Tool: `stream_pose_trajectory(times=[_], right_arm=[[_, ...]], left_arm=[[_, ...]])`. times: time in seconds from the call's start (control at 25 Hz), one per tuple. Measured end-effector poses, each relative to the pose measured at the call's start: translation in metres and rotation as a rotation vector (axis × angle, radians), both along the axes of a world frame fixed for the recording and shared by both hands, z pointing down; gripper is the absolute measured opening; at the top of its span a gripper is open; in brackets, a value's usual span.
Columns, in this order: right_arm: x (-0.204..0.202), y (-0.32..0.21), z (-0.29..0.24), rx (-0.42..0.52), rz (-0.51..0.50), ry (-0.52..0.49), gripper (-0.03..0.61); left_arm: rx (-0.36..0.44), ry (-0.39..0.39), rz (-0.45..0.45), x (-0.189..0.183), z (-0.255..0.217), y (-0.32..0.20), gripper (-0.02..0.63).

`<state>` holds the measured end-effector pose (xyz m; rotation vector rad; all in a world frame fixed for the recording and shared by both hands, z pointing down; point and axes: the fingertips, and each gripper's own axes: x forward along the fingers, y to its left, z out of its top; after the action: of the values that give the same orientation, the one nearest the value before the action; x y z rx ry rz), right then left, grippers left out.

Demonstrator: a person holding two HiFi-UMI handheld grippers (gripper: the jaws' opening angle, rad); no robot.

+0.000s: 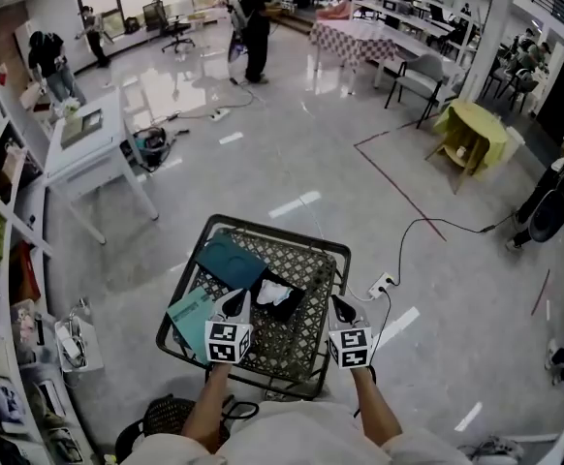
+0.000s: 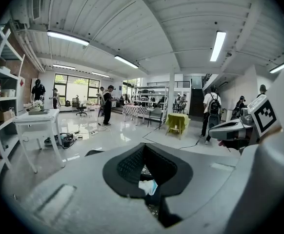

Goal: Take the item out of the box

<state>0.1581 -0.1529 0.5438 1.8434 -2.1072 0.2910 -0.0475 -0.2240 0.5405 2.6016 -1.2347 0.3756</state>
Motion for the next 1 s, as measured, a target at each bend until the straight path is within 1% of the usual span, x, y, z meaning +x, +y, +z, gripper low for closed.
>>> stream_pose_trajectory(times=[0.28, 0.4, 0.56, 0.72, 1.0], right_arm=[[0.001, -0.017, 0.005, -0.017, -0.092, -0.032, -0.002], [-0.005, -0.026, 0.017, -0.036, -0.140, -0.045, -0.002], [-0.015, -0.031, 0.036, -0.084, -0.192, -0.053, -0.002], [-0.021, -0.037, 0.057, -0.121, -0.217, -0.063, -0.002], [-0.031, -0.027, 0.094, -0.206, -0.236, -0.080, -0.002]], left_arm=[[-0.008, -0.016, -0.063, 0.009, -0.001, 0.004, 0.006], [-0.024, -0.023, -0.100, 0.004, 0.007, 0.003, 0.006], [-0.060, -0.038, -0.143, -0.005, 0.023, 0.005, 0.006], [-0.095, -0.056, -0.164, -0.011, 0.041, 0.004, 0.006], [-0.158, -0.064, -0.192, -0.020, 0.072, 0.012, 0.006]])
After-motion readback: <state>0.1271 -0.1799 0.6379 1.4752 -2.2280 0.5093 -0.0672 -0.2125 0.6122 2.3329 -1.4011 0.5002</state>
